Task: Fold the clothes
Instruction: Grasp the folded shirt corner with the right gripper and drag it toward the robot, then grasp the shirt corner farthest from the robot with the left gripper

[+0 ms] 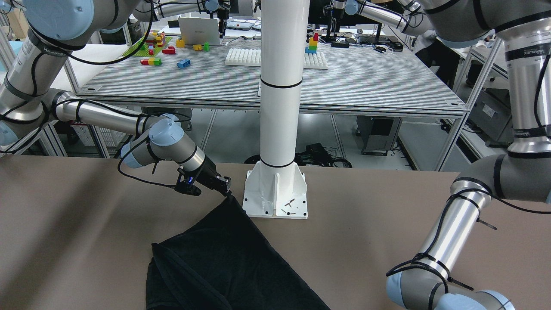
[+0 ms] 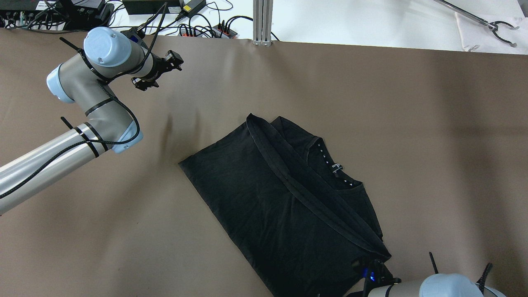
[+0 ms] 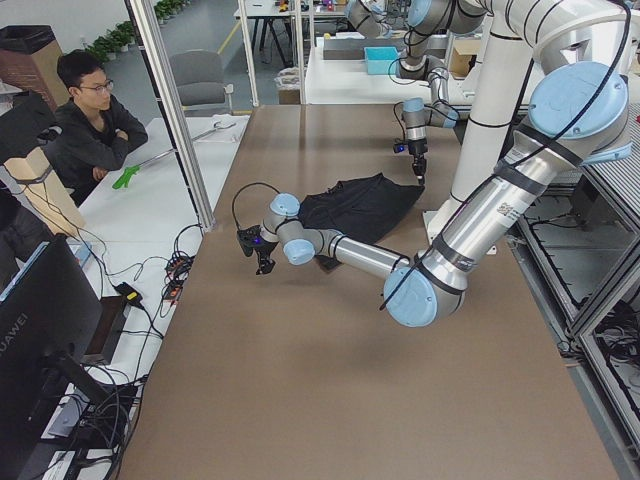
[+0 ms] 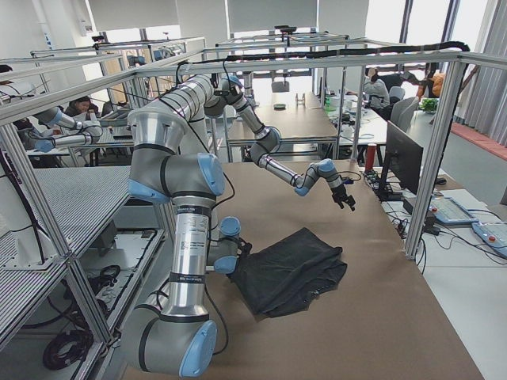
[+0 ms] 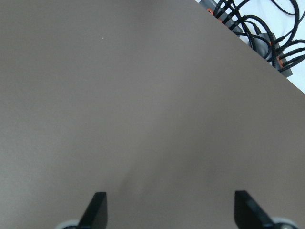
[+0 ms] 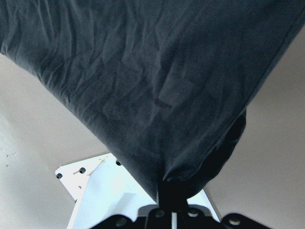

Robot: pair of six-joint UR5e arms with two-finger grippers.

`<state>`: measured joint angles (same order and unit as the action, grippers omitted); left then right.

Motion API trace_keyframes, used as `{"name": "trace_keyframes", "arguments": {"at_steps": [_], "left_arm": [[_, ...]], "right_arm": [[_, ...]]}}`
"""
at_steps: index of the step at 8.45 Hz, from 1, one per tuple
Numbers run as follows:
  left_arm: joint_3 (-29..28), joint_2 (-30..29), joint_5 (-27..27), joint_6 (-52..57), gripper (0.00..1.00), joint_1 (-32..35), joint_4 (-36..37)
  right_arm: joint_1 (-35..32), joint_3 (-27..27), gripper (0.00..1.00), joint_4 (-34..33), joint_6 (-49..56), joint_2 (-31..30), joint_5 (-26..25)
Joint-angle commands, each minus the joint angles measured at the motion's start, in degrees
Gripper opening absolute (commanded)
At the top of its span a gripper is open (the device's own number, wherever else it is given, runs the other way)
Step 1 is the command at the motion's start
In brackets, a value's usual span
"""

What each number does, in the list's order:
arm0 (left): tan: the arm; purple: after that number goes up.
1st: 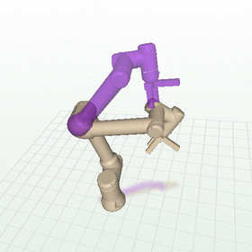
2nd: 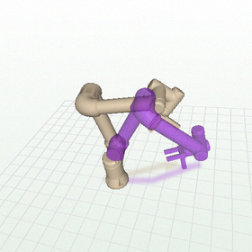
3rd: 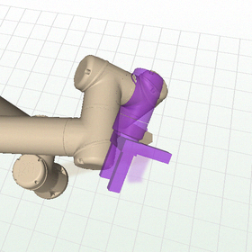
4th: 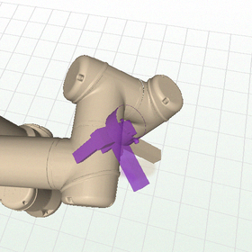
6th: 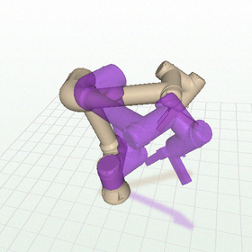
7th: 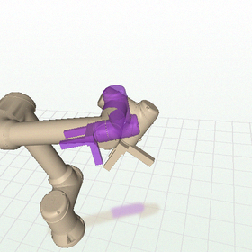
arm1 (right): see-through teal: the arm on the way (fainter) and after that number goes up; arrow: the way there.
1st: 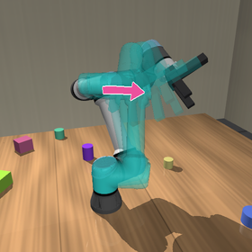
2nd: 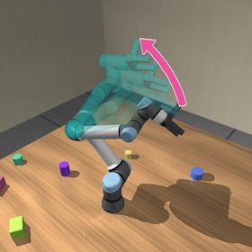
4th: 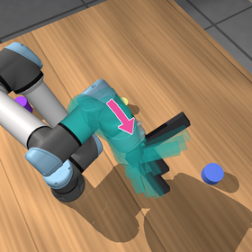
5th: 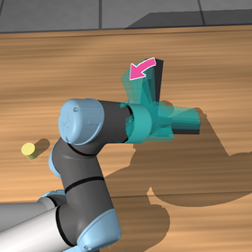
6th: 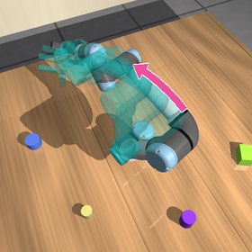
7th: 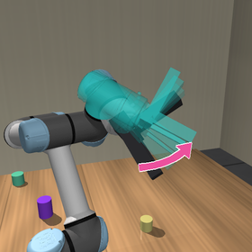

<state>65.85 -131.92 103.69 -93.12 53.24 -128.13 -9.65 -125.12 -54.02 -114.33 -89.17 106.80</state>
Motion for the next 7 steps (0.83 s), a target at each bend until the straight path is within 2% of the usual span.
{"name": "trace_keyframes", "arguments": {"at_steps": [1, 3, 5, 7], "left_arm": [[6.7, 2.8, 0.1, -1.1, 0.94, -2.8, 0.4], [15.5, 7.0, -0.7, -7.3, 0.94, -8.0, 0.4], [21.8, 12.4, -0.9, -8.2, 0.93, -12.5, 0.3], [22.0, 15.6, -5.3, -8.2, 0.90, -17.2, 0.0]], "right_arm": [[0.3, 0.0, 0.95, -0.1, -0.1, 0.2, 0.4], [0.2, 0.2, 0.95, -0.1, -0.1, 0.7, 0.2], [-0.4, 0.7, 0.95, -0.2, 0.0, 0.8, -0.5], [-0.8, 2.1, 0.95, -0.2, 0.1, 0.8, -1.5]]}}
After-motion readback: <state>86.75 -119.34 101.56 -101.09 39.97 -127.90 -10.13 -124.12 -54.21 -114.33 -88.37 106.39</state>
